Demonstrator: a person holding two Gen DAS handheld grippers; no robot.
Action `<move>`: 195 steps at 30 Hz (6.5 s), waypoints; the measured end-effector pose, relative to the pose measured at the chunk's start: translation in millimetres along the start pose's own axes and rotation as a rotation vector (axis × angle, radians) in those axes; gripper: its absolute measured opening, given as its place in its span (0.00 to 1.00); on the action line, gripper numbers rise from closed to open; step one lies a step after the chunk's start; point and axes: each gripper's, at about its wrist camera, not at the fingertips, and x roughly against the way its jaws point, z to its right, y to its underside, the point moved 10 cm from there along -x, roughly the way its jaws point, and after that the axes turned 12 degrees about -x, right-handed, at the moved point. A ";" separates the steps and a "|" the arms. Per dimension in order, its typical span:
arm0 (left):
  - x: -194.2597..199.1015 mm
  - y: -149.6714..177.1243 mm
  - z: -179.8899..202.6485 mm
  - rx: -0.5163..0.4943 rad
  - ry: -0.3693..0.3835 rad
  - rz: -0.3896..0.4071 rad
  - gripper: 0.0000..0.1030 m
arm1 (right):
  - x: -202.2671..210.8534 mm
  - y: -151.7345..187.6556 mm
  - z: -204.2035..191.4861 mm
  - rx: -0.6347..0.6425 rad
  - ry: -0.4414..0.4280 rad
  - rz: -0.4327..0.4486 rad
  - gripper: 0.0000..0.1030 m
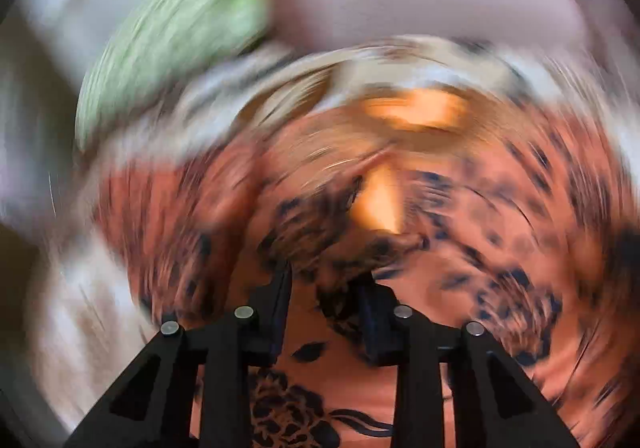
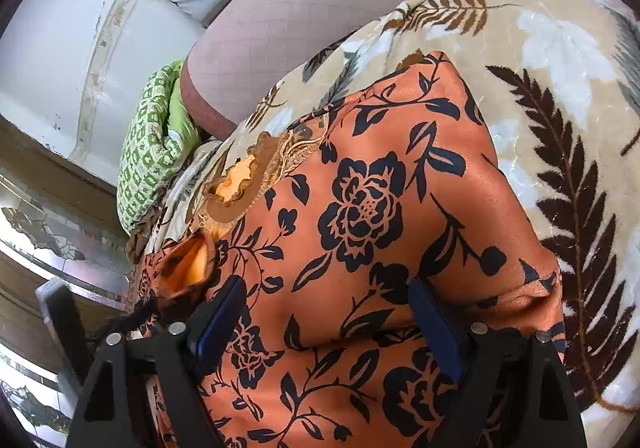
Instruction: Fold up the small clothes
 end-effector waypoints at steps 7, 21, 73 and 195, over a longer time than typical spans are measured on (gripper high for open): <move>-17.7 53.2 -60.8 0.322 0.143 -0.008 0.30 | -1.7 2.2 5.2 -0.011 0.015 -0.010 0.82; 38.9 64.3 -133.7 0.376 0.240 0.089 0.71 | -1.6 7.1 -12.2 0.020 0.079 -0.038 0.82; -59.0 11.7 -302.7 0.757 0.431 0.146 0.57 | -105.7 131.0 -157.2 0.200 -0.082 -0.269 0.82; 27.2 90.7 -112.9 0.189 0.233 0.012 0.65 | 38.0 37.5 -21.0 0.134 0.236 -0.028 0.72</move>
